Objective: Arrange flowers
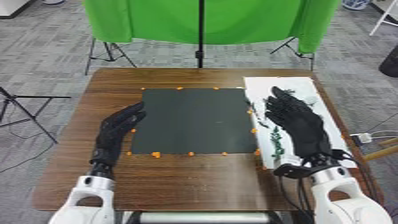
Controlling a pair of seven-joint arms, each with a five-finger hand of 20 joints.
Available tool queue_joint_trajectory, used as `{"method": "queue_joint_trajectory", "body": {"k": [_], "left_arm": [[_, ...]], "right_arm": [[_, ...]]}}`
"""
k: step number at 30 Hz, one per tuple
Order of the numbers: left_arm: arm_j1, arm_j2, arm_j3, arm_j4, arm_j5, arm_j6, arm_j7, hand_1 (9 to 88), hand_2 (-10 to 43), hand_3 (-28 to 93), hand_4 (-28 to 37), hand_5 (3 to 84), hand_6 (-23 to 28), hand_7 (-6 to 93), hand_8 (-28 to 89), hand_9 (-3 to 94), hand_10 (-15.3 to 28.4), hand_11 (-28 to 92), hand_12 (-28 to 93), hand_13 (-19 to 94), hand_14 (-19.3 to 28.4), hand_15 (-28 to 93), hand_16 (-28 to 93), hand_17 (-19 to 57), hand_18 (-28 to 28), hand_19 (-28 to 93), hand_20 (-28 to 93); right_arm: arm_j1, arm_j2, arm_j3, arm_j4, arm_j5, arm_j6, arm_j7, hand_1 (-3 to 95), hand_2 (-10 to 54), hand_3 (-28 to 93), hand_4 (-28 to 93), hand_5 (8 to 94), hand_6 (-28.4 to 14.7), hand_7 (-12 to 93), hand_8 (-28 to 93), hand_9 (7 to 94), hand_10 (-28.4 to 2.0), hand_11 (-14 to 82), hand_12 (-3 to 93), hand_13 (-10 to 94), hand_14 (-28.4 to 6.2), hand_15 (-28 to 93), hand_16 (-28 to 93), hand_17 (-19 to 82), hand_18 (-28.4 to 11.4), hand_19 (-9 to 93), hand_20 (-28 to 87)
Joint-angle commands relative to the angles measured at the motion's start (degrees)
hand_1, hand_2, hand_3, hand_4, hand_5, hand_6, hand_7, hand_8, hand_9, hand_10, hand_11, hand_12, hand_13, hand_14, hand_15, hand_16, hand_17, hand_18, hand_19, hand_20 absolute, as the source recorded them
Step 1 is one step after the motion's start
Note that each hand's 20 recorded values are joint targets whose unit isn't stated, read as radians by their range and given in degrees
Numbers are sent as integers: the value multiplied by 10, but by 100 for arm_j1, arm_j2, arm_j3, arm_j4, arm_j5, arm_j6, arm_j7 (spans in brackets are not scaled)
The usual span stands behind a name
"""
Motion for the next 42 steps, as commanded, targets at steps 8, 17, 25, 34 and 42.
{"method": "queue_joint_trajectory", "body": {"k": [8, 17, 25, 34, 42], "left_arm": [[271, 16, 26, -127, -366, 572, -126, 296, -22, 622, -167, 480, 43, 103, -55, 462, 138, 190, 112, 351, 165, 135, 21, 53, 128, 101, 208], [304, 12, 109, -133, -253, 504, -231, 298, -22, 619, -167, 483, 44, 105, -55, 464, 139, 192, 113, 353, 164, 140, 20, 53, 128, 106, 209], [249, 39, 212, -113, -44, 410, -316, 299, -21, 618, -166, 481, 44, 104, -56, 463, 139, 192, 112, 351, 166, 142, 19, 51, 128, 105, 207], [256, 41, 239, -113, -59, 361, -380, 297, -19, 617, -165, 480, 44, 105, -56, 461, 138, 193, 112, 349, 165, 142, 18, 48, 127, 103, 205], [281, 22, 236, -111, -85, 377, -404, 295, -18, 617, -166, 480, 44, 104, -56, 460, 140, 191, 111, 348, 165, 142, 18, 46, 127, 102, 204]], "right_arm": [[-92, 1479, -23, -728, -5450, 1136, 1588, 263, -95, 520, -180, 563, -85, 135, -50, 623, -204, 195, 223, 651, -151, 349, 239, 411, -179, 570, 479], [-46, 2324, -321, -718, -6644, -463, 2353, 352, -95, 428, -148, 708, -62, 156, -57, 787, -160, 242, 225, 840, -74, 456, 259, 606, -92, 773, 479], [539, 2471, -823, -119, -6674, -1137, 2691, 361, -95, 339, -180, 785, -54, 167, -62, 870, -152, 252, 223, 925, -48, 437, 279, 687, -54, 822, 414], [821, 2383, -1118, 483, -6931, -1318, 2675, 345, -95, 364, -164, 811, -50, 178, -62, 890, -149, 262, 225, 937, -44, 440, 280, 706, -50, 838, 377], [935, 2433, -1472, 617, -7150, -1434, 2723, 339, -95, 412, -143, 831, -44, 199, -61, 905, -144, 282, 226, 937, -41, 479, 263, 710, -52, 855, 376]]}}
